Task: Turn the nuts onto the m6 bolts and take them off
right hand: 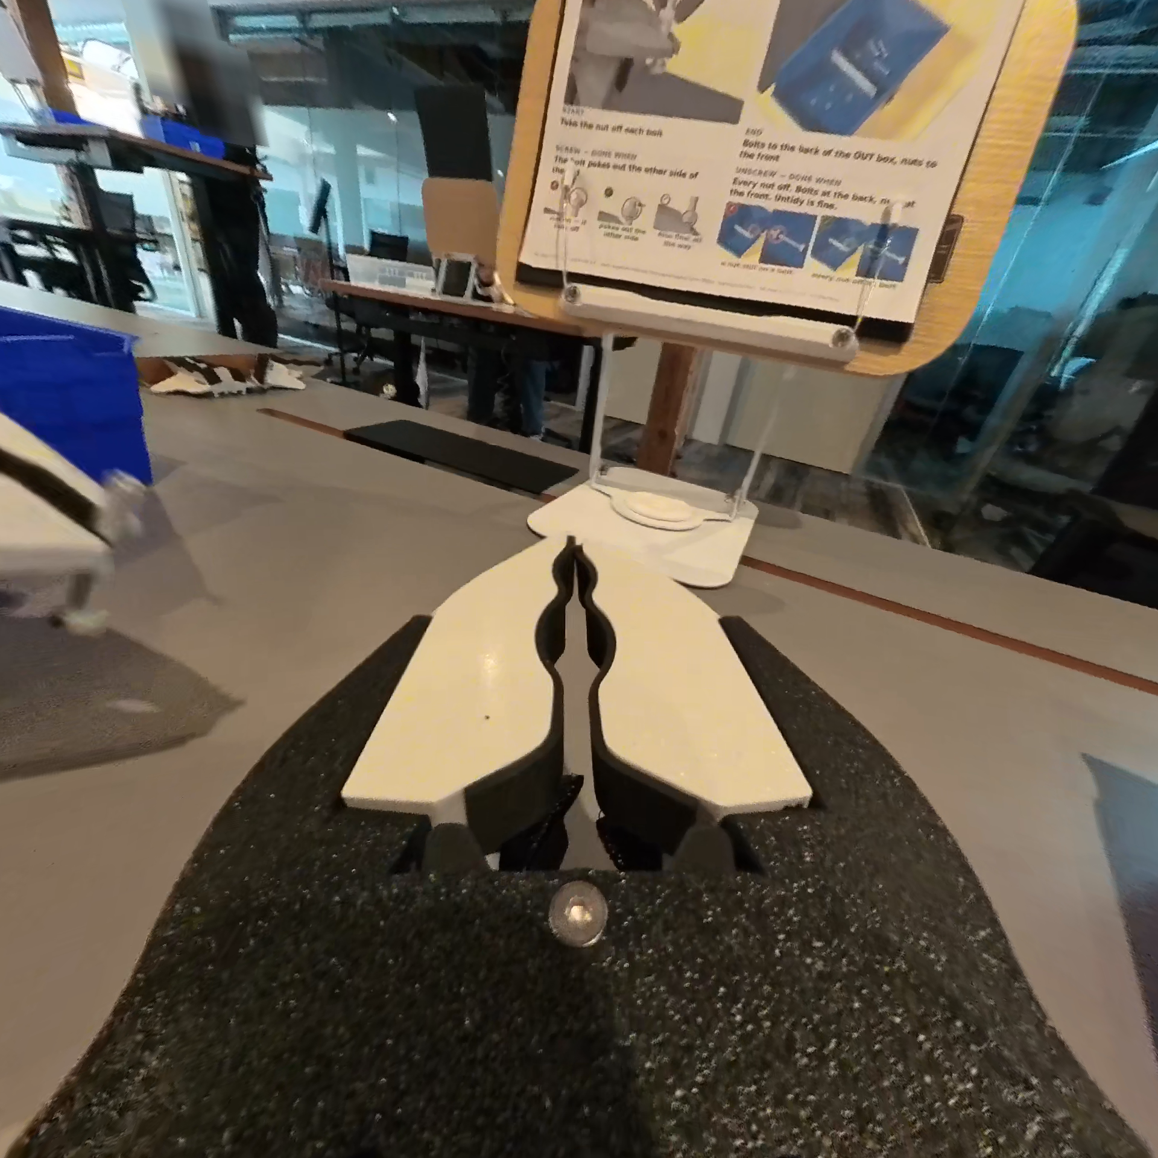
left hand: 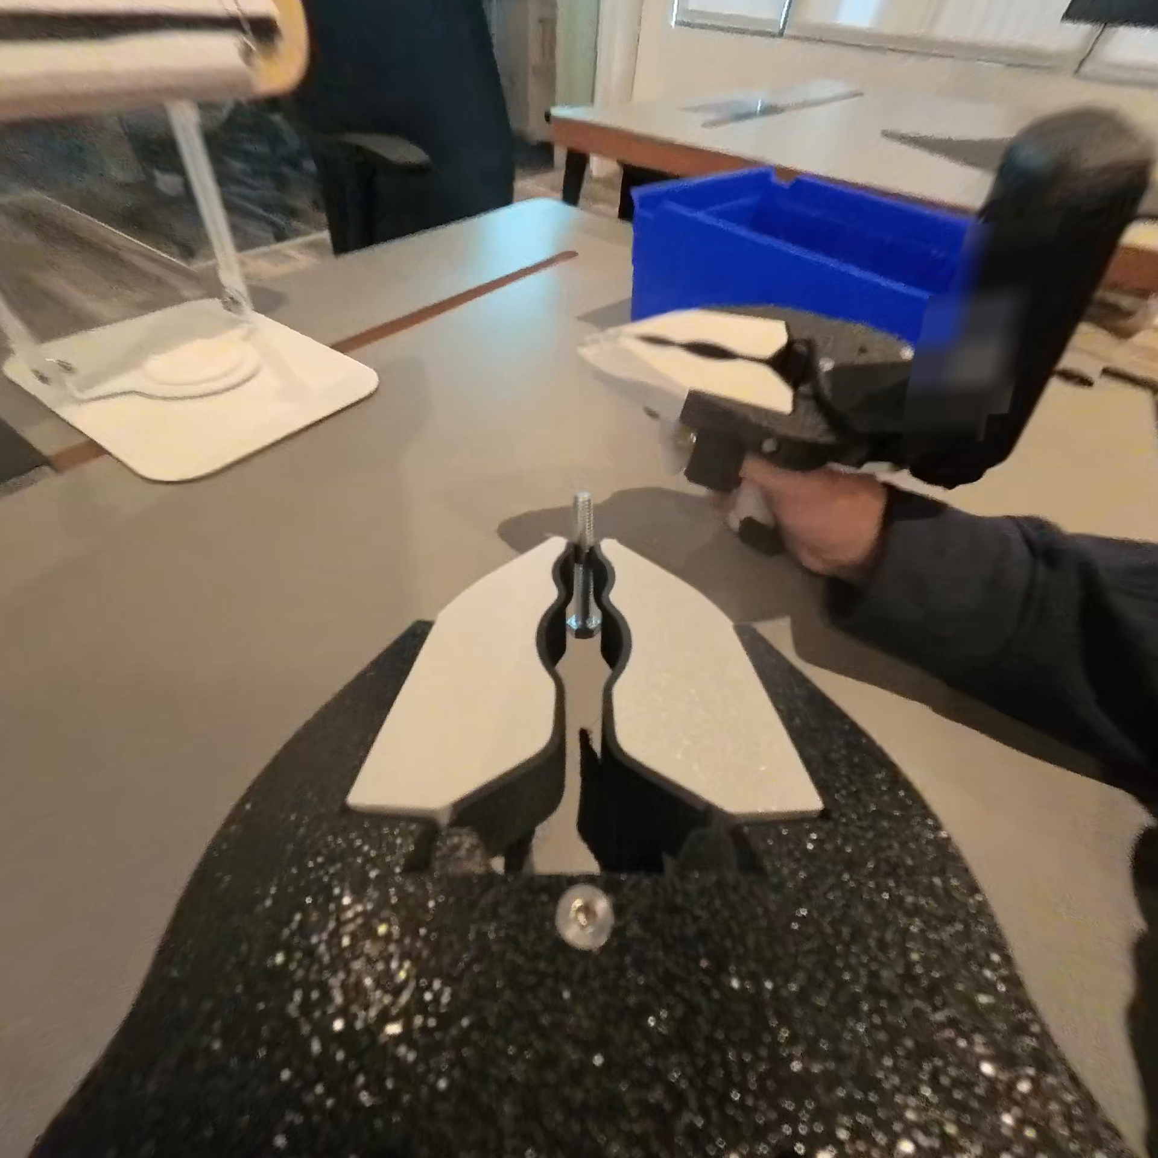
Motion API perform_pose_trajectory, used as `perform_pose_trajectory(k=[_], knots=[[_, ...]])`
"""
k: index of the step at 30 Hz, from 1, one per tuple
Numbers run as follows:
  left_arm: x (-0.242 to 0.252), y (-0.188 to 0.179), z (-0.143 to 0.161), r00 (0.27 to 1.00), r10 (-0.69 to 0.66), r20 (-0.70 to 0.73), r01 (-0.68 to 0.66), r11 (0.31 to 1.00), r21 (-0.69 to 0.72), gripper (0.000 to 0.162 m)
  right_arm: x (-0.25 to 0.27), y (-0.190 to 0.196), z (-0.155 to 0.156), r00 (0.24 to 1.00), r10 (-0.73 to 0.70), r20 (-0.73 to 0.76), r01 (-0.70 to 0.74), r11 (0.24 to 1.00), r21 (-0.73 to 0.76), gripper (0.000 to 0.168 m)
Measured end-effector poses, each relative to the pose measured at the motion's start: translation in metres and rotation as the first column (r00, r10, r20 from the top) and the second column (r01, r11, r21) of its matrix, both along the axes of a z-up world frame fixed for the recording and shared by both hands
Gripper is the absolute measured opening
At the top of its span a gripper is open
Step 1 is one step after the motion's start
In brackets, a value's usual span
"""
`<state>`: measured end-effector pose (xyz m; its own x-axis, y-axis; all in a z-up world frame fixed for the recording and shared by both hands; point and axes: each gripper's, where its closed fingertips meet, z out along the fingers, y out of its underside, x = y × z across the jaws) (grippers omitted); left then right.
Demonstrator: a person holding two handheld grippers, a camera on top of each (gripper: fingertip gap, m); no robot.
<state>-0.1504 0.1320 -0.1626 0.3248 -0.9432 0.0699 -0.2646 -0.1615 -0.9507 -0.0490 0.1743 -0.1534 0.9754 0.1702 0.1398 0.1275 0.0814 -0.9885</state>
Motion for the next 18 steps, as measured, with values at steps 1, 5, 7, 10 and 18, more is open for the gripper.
perform_pose_trajectory(k=[1, 5, 7, 10, 18], knots=[[0.007, -0.001, -0.009, 1.000, -0.012, -0.025, 0.012, 1.000, -0.002, 0.005, -0.002, -0.002, 0.002, 1.000, 0.029, -0.002, -0.029, 0.999, 0.016, 0.000], [0.021, -0.001, -0.028, 0.996, -0.029, -0.088, 0.032, 0.999, 0.032, 0.005, -0.012, -0.008, 0.004, 0.989, 0.146, 0.036, -0.148, 0.988, 0.053, 0.000], [0.025, -0.001, -0.034, 0.994, -0.043, -0.099, 0.046, 0.998, 0.032, 0.005, -0.012, -0.010, 0.005, 0.985, 0.169, 0.034, -0.171, 0.983, 0.063, 0.000], [0.028, -0.002, -0.040, 0.993, -0.074, -0.094, 0.073, 0.997, -0.016, 0.005, -0.012, -0.013, 0.007, 0.979, 0.203, 0.019, -0.204, 0.976, 0.071, 0.000], [0.031, 0.000, -0.040, 0.995, -0.075, -0.066, 0.078, 0.996, 0.049, 0.005, -0.044, -0.027, -0.008, 0.868, 0.493, -0.061, -0.496, 0.865, -0.076, 0.002]])
